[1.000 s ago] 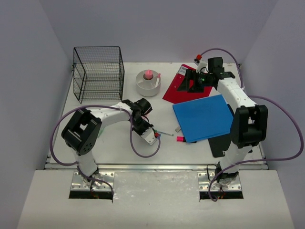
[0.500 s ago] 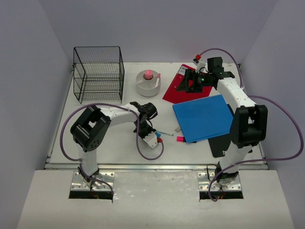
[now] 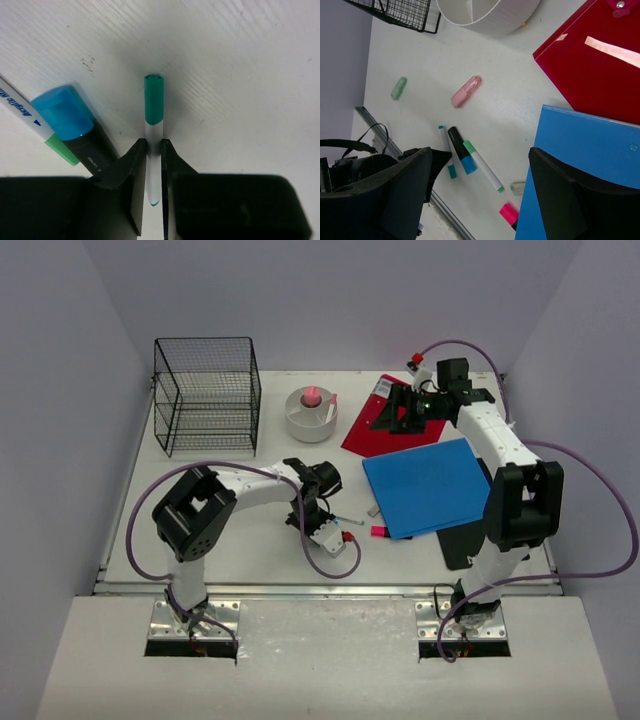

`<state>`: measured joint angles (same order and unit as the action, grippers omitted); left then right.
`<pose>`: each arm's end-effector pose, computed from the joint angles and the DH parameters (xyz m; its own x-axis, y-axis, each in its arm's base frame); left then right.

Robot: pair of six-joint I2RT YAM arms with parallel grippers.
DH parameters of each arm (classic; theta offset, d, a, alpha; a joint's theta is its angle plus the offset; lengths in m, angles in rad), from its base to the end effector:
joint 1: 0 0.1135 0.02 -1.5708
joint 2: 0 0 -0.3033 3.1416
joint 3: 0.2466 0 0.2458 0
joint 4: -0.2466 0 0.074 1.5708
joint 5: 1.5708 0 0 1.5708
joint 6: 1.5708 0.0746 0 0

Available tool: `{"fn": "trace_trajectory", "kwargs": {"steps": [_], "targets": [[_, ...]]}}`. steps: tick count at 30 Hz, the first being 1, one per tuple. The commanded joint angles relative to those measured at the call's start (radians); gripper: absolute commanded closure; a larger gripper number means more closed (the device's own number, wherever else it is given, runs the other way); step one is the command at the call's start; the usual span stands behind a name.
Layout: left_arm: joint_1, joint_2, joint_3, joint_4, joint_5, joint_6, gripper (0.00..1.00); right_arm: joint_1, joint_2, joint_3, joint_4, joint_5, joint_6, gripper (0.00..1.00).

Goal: Organize the desk

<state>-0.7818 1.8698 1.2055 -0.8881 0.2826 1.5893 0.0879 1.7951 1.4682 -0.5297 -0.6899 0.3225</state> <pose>0.2243 -0.2520 0.1580 0.6933 0.6647 -0.2784 0.6968 -0.7169 0.0236 0.4128 0.0840 0.2901 -0.8670 0.1690 -0.4688 -0.2195 0.7150 0.6637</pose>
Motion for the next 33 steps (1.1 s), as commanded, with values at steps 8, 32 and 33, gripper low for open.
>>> {"fn": "trace_trajectory", "kwargs": {"steps": [8, 32, 33], "targets": [[0.058, -0.348, 0.050, 0.254, 0.352, -0.771, 1.00, -0.012, -0.128, 0.077, 0.018, -0.008, 0.098, 0.20], [0.201, -0.534, -0.119, 0.737, 0.323, -1.864, 1.00, 0.195, -0.164, -0.066, 0.206, -0.327, 0.271, 0.42], [0.205, -0.534, -0.119, 0.742, 0.321, -1.869, 1.00, 0.198, -0.165, -0.075, 0.205, -0.328, 0.271, 0.42]]}}
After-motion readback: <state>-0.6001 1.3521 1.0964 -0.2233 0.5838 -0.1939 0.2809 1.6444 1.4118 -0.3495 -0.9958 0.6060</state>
